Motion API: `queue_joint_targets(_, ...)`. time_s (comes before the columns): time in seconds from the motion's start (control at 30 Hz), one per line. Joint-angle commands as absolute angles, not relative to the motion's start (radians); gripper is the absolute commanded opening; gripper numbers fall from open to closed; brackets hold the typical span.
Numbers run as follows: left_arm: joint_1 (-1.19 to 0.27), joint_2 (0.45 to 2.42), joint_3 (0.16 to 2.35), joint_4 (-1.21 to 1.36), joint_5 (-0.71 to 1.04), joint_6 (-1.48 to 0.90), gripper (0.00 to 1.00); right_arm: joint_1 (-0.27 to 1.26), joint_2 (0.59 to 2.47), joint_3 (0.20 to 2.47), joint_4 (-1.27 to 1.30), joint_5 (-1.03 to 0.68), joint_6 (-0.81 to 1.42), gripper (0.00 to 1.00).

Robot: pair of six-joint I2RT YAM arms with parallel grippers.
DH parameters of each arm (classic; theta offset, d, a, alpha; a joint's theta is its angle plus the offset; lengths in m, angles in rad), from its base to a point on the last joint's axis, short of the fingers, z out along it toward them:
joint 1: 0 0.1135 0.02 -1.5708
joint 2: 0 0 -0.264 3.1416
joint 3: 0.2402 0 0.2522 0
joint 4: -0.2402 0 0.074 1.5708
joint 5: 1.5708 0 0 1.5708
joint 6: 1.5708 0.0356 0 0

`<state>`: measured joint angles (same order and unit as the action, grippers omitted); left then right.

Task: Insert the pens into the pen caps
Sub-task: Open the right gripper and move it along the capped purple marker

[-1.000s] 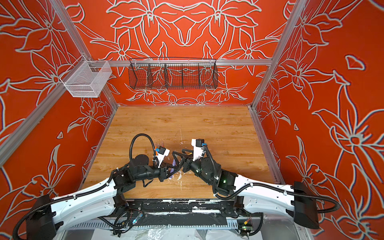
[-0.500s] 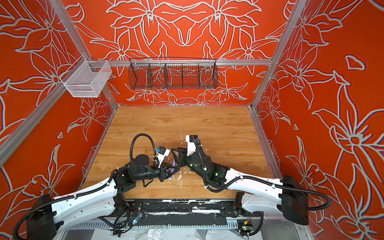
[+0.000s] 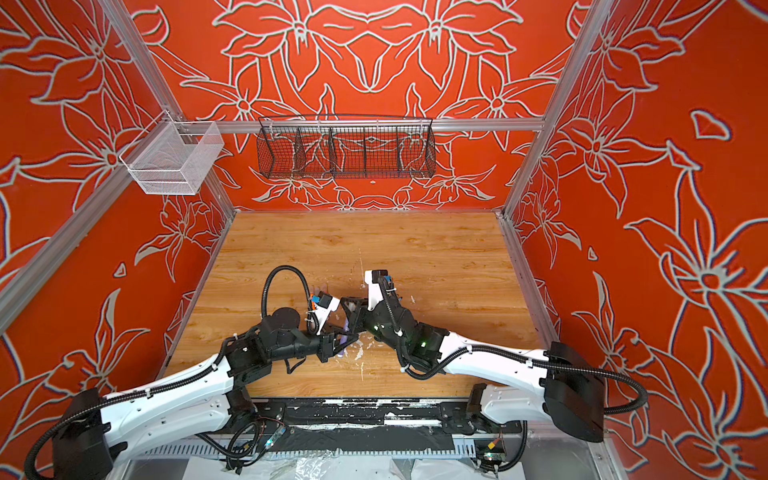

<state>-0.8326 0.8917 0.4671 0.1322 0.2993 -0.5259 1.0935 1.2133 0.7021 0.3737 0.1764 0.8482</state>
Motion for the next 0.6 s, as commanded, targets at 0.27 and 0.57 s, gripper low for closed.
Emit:
queue_joint_targets(0.27, -0.805, 0.953, 0.695, 0.167, 0.073, -0.447, 0.00, 1.193, 1.199, 0.553, 0.463, 0.108, 0.895, 0.00)
queue_joint_targets(0.57, -0.750, 0.976, 0.789, 0.209, 0.041, -0.417, 0.00, 1.299, 1.251, 0.481, 0.566, 0.151, 0.897, 0.00)
